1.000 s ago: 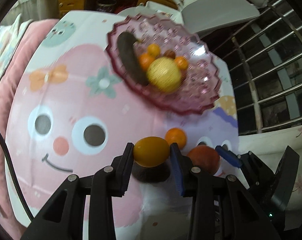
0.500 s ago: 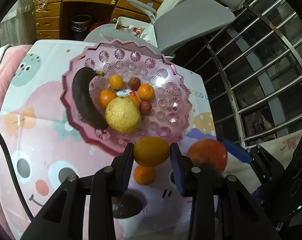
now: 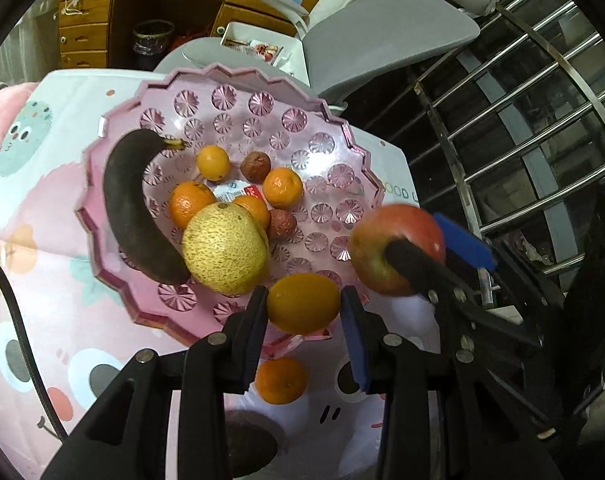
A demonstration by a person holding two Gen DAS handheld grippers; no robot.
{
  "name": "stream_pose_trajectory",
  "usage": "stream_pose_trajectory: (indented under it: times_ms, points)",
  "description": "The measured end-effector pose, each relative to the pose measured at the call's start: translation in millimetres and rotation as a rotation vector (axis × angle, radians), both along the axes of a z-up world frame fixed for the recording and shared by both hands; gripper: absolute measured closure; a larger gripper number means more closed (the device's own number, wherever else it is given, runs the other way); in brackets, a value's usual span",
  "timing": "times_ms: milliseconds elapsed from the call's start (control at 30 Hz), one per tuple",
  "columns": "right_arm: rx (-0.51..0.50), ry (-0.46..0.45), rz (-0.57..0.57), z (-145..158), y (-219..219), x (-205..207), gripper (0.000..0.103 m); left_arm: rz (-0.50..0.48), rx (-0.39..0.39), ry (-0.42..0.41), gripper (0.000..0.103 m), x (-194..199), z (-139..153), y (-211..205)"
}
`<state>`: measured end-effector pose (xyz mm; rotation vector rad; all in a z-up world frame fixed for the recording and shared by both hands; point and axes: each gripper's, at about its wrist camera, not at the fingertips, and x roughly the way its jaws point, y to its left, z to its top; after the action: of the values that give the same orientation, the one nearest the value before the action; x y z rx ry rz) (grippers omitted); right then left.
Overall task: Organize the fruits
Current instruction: 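Lower the orange and apple into the pink bowl and open both tools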
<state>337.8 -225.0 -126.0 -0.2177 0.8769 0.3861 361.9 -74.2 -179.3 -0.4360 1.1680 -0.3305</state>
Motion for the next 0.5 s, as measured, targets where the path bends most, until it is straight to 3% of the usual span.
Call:
stream_pose_trajectory:
  times_ms: [333, 400, 500]
  points:
    - [0.044, 0.054, -0.067, -19, -9, 29, 0.05, -0.033, 0.01, 0.04, 0.068, 12, -19, -17]
    - [0.056, 0.069, -0.077, -20, -11, 30, 0.05, -0.031, 0.017, 0.037, 0.065, 13, -19, -18]
    - [0.085, 0.075, -0.093, -19, -16, 30, 0.05, -0.016, 0.038, 0.035, 0.048, 13, -18, -15]
